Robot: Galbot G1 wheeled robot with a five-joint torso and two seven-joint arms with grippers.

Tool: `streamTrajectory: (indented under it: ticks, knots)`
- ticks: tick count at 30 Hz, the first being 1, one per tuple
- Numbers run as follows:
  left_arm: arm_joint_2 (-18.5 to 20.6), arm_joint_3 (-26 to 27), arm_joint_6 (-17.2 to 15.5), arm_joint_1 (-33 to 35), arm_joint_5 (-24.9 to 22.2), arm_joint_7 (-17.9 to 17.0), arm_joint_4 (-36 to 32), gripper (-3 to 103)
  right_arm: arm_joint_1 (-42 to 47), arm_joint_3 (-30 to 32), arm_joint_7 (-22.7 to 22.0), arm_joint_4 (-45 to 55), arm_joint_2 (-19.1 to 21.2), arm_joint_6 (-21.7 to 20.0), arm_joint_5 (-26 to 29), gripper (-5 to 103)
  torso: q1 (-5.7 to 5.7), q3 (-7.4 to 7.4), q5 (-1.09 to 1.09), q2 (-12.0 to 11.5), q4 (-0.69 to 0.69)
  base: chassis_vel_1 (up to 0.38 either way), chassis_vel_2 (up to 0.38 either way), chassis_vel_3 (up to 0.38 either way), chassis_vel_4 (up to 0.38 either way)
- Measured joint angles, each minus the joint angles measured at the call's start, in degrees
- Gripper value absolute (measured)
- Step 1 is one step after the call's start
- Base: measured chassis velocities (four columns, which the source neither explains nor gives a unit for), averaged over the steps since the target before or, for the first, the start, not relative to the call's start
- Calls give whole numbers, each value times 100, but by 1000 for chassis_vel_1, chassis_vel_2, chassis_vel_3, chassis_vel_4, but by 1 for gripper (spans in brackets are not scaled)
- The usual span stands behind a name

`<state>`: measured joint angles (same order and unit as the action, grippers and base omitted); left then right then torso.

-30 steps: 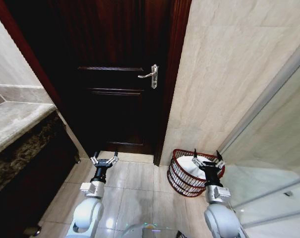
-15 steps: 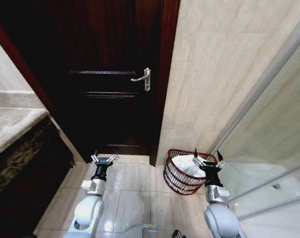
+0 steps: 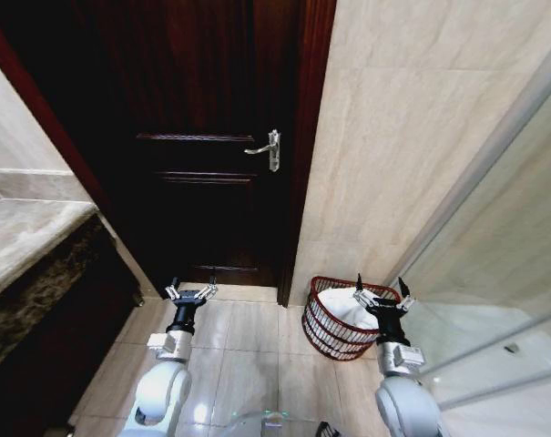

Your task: Discard the used towel into the hamper.

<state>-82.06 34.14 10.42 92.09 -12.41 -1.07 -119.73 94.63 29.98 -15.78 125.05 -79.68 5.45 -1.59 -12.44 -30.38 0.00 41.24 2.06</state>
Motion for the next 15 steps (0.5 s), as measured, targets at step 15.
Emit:
streamTrajectory:
  ticks: [15]
  knots:
    - [27, -29, -54, -12, 30, -3, -107, 100, -14, 31, -11, 42, -54, -5, -2, 100, -161, -203, 0, 366, -3, 0, 0, 0, 0]
